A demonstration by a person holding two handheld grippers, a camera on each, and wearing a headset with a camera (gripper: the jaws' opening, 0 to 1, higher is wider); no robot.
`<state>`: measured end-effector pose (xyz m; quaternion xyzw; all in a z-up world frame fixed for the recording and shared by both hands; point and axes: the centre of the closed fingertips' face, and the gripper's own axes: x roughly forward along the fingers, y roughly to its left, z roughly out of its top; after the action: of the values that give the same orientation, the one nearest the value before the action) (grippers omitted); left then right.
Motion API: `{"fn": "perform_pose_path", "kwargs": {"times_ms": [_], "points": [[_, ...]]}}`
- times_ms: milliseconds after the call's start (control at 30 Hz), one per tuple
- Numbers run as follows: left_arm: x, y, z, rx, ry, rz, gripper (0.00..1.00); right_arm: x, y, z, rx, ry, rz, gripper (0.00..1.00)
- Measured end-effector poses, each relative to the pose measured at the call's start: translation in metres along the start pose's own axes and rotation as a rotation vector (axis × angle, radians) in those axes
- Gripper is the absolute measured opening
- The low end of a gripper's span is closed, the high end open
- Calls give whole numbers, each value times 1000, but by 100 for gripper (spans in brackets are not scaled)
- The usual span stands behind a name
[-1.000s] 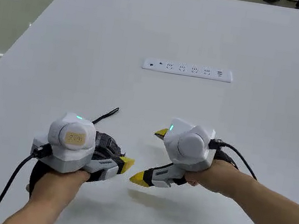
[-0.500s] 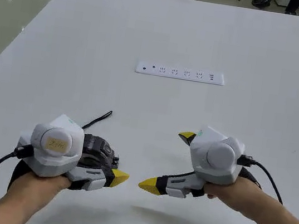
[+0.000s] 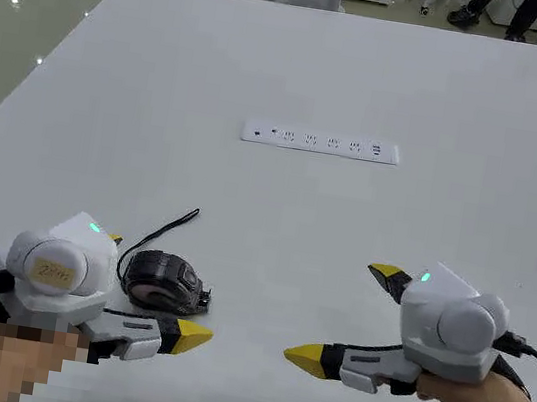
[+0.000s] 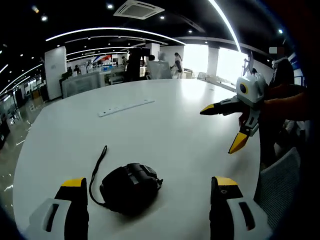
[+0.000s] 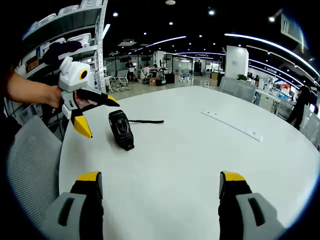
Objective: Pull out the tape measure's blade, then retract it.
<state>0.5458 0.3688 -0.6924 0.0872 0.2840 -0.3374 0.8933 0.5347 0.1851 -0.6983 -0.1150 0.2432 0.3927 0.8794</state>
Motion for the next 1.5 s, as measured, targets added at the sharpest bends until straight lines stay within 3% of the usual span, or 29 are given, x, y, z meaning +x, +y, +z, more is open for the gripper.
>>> {"fn": "perform_pose_path", "kwargs": {"times_ms": [233, 267, 467, 633, 800, 1000, 1133, 1300, 1400, 1500], "points": [[-2, -1, 0, 3, -5, -5, 100, -4, -1, -3, 6, 2, -6, 99], [-11, -5, 0, 22, -21, -27, 100, -23, 0, -11, 33, -1, -33, 99], [-26, -12, 4, 33, -48, -54, 100, -36, 6, -12, 61, -16, -41, 99], [-37, -17, 11, 16, -109, -77, 100, -49, 12, -9, 69, -35, -37, 99], [-45, -15, 8, 9, -147, -77, 100, -62, 11, -6, 76, -59, -40, 100], [-50, -9, -7, -33, -126, -70, 100, -70, 11, -8, 93, -74, -42, 100], [-51, -7, -16, -66, -76, -57, 100, -72, 10, -11, 101, -64, -50, 100], [-49, -7, -13, -56, -73, -50, 100, -71, 11, -8, 98, -70, -46, 100], [-49, -8, -7, -48, -108, -61, 100, -70, 12, -6, 96, -71, -37, 100], [-49, -8, -7, -49, -105, -62, 100, -69, 14, -5, 95, -77, -24, 100]]}}
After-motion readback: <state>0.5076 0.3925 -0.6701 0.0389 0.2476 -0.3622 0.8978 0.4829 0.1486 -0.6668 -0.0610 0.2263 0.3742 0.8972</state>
